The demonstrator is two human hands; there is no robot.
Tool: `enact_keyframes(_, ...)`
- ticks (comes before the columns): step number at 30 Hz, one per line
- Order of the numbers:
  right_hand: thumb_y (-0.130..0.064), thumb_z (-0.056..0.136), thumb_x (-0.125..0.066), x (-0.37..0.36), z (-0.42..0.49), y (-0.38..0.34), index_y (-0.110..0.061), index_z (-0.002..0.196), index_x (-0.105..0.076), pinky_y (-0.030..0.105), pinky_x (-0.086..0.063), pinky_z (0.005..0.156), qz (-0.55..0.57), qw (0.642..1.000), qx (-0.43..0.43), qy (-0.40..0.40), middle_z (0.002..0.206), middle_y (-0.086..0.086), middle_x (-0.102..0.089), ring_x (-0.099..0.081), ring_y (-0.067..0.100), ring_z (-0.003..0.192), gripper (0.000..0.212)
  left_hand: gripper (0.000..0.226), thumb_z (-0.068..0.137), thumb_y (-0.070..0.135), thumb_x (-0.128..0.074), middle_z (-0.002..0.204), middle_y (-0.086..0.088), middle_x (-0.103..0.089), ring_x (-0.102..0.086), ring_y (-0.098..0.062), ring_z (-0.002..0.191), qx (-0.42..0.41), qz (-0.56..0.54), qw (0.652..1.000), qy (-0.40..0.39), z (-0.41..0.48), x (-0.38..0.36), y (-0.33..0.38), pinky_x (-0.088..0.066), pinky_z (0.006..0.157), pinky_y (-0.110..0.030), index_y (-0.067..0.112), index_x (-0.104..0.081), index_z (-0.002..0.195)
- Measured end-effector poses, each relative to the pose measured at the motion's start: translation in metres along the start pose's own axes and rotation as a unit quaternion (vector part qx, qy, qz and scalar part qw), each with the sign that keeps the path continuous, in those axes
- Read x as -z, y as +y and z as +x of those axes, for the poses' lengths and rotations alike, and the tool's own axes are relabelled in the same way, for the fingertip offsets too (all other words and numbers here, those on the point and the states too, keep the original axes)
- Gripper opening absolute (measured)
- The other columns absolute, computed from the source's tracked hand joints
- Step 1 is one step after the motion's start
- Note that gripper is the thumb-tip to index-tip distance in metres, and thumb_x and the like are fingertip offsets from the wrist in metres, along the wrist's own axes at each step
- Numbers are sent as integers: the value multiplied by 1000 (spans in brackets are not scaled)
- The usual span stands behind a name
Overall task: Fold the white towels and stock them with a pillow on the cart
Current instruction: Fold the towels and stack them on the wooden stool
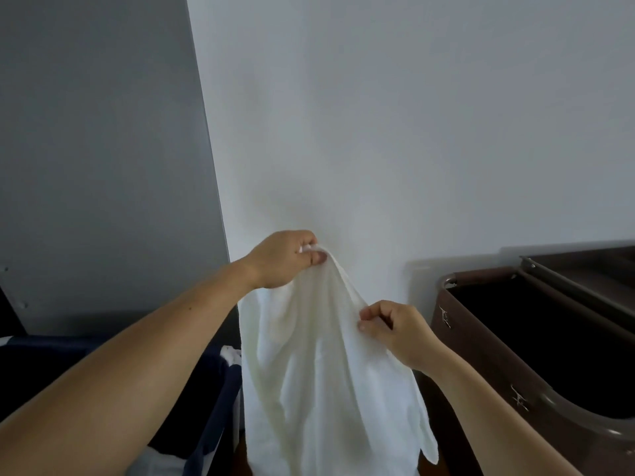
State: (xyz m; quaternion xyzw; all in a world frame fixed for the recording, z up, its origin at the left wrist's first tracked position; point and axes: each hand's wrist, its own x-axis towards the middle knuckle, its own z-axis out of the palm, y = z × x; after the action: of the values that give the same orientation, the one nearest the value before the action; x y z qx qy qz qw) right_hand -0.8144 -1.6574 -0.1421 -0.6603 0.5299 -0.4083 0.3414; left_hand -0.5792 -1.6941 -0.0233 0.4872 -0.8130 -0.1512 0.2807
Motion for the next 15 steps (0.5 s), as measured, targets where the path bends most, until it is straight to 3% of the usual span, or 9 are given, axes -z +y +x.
enact_keyframes(2,-24,86,-75,-7,-1,6,-39,92,-68,24,-51,77,-25,999,23,-2,91,-15,-69,-63,4,78,18,29,95,38,-62,83,-12,-63,-52,-15,68,-9,-18,1000,20,2,-1,8,-42,63,-29,9,-63,92)
enact_keyframes(4,-29,84,-78,-14,-1,6,-40,95,-66,28,-53,83,-6,999,43,11,101,-13,-68,-66,8,89,19,24,96,38,-60,87,-7,-66,-54,-14,70,-28,-1,1000,8,2,-2,19,-46,67,-30,15,-63,93)
enact_keyframes(5,-33,82,-79,-16,1,3,-34,90,-66,29,-52,77,-4,999,38,17,95,-10,-67,-65,11,84,15,22,96,39,-59,86,-3,-65,-55,-13,71,-36,14,999,9,1,-2,23,-46,68,-30,17,-63,93)
enact_keyframes(9,-48,81,-74,-24,4,3,-15,75,-56,24,-41,59,-97,994,11,45,74,-7,-57,-57,15,67,38,23,97,39,-57,72,6,-58,-53,-12,67,-29,51,996,61,6,0,26,-44,65,-31,18,-62,91)
enact_keyframes(11,-41,87,-72,-24,1,9,-9,68,-48,28,-37,55,-61,996,-3,66,63,-8,-49,-47,15,58,44,24,97,41,-55,69,6,-55,-53,-15,66,-12,70,994,84,8,0,22,-41,62,-33,19,-60,89)
enact_keyframes(15,-29,91,-70,-12,-6,22,-15,59,-32,28,-24,52,9,996,-27,83,48,-13,-29,-27,9,49,52,27,100,38,-48,76,2,-58,-57,-24,77,47,142,982,117,10,-3,3,-37,60,-32,13,-55,91)
